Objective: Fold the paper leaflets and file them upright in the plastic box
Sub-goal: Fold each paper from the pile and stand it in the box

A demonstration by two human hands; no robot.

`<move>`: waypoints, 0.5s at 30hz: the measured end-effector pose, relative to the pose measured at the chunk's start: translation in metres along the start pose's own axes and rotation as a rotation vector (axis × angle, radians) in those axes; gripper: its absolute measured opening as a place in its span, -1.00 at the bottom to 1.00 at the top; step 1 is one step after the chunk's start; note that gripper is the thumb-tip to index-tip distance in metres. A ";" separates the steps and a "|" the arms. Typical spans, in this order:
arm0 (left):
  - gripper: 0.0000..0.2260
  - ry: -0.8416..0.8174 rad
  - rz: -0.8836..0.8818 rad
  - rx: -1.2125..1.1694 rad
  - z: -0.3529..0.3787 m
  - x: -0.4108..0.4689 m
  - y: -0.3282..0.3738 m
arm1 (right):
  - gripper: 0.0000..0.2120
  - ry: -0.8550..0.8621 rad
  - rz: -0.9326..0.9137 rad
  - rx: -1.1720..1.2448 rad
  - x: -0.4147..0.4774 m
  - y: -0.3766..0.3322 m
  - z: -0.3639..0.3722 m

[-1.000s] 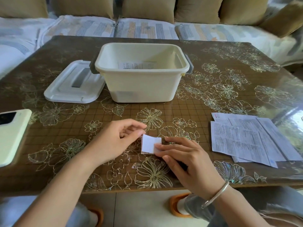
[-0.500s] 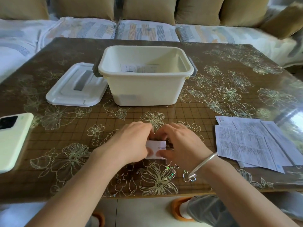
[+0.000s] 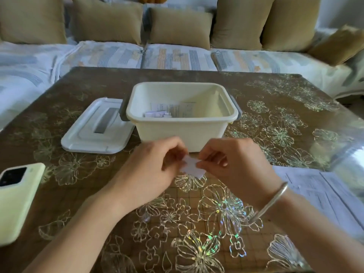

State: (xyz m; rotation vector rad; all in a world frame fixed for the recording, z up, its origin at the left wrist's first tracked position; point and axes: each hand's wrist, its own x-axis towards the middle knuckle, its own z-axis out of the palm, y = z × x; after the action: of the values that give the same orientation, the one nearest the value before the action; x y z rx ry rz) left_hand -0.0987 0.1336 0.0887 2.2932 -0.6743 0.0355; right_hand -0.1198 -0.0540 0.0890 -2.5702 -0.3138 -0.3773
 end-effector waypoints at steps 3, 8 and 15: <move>-0.80 0.241 0.018 -0.028 -0.036 0.029 -0.003 | -0.91 0.182 0.006 0.078 0.041 -0.002 -0.031; -0.66 0.324 -0.052 0.171 -0.065 0.096 -0.037 | -0.92 0.180 0.097 -0.020 0.117 0.011 -0.039; -0.55 -0.162 -0.237 0.508 -0.045 0.159 -0.067 | -0.94 -0.114 0.087 -0.371 0.183 0.020 0.016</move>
State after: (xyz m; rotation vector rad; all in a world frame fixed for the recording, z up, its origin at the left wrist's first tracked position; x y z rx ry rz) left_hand 0.0783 0.1299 0.1125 2.8776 -0.5092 -0.1032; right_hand 0.0598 -0.0354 0.1258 -2.9645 -0.1846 -0.2786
